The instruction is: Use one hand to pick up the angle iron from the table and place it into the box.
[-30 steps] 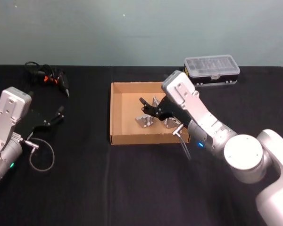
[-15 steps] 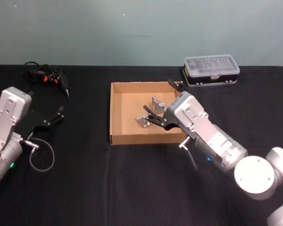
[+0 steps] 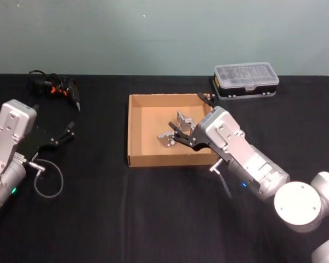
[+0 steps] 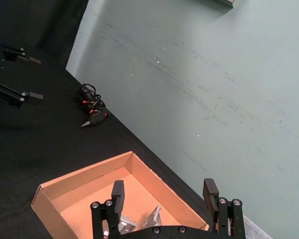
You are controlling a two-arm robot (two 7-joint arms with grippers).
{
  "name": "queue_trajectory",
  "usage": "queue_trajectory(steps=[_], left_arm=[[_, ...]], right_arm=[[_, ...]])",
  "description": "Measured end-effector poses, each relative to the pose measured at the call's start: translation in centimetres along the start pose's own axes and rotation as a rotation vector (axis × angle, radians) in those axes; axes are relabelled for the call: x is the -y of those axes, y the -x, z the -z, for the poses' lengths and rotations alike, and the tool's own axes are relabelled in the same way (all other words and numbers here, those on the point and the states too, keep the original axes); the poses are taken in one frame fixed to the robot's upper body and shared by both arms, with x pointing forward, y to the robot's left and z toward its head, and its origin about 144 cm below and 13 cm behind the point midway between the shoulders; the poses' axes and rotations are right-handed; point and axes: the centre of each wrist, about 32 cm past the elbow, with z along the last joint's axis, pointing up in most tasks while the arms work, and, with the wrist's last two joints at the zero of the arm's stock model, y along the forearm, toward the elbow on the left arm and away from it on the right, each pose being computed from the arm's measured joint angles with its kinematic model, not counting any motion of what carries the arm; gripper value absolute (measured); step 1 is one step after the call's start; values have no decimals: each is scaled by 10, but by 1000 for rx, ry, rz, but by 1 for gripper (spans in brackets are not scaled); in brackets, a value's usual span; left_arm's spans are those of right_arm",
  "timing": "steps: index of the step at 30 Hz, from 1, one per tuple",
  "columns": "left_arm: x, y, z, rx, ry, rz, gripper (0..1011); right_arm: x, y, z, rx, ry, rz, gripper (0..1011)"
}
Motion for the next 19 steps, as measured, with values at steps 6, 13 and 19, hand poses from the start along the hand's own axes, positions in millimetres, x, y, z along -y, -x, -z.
queue_trajectory(steps=[6, 13, 19], left_arm=[[0, 0, 0, 0, 0, 0, 1000], [0, 0, 0, 0, 0, 0, 1000], [0, 0, 0, 0, 0, 0, 1000]], right_arm=[[-1, 0, 0, 0, 1, -1, 1000], [-1, 0, 0, -1, 3, -1, 1000], [-1, 0, 0, -2, 3, -2, 1000]])
